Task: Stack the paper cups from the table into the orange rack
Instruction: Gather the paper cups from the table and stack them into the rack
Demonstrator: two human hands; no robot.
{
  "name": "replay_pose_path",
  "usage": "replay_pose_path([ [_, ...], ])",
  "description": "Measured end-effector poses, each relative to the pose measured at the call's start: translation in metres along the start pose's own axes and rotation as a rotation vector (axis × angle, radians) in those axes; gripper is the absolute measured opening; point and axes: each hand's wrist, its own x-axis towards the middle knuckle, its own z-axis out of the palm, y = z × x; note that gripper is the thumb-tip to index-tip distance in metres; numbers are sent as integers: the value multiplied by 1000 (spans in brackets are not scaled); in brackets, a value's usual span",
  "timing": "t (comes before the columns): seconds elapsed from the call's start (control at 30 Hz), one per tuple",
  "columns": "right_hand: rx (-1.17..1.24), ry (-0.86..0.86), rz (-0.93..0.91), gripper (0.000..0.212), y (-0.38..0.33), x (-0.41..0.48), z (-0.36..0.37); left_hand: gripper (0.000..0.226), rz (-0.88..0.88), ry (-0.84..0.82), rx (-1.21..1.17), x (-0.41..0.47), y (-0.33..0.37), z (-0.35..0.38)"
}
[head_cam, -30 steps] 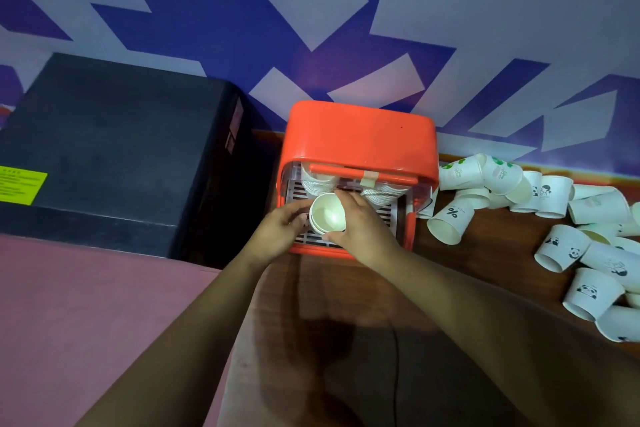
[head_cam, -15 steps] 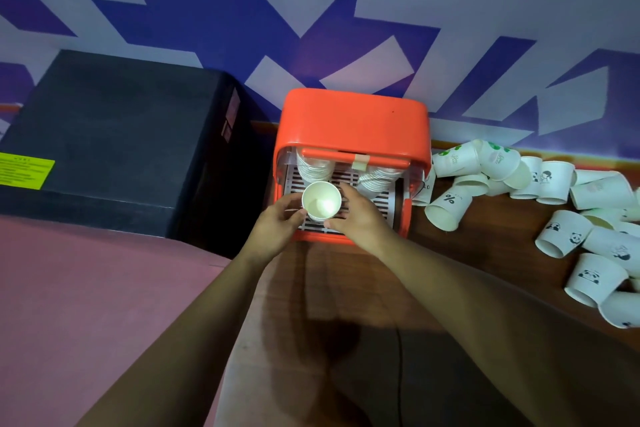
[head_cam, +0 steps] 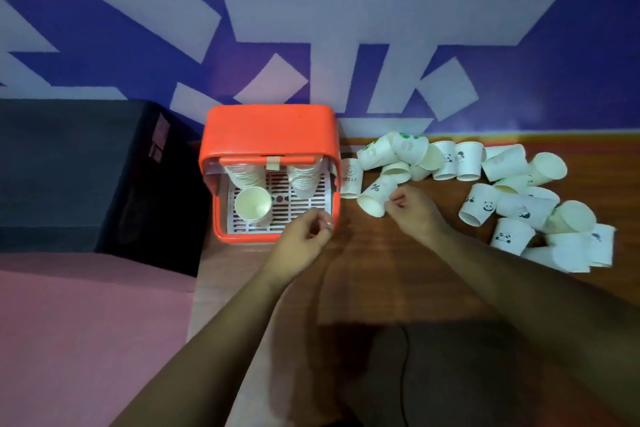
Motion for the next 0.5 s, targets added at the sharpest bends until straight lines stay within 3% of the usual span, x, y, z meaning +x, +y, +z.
replay_pose_path([
  [0.1,38,-3,22,24,17,18,-7,5,14,-53,48,33,14,45],
  [0.23,164,-104,104,30,30,45,2,39,-71,43,227,79,13,98],
  [0.37,466,-223,247,45,49,63,19,57,-219,67,236,108,8,122],
  [0.5,786,-348,358,48,60,68,25,58,-220,4,233,118,1,128],
])
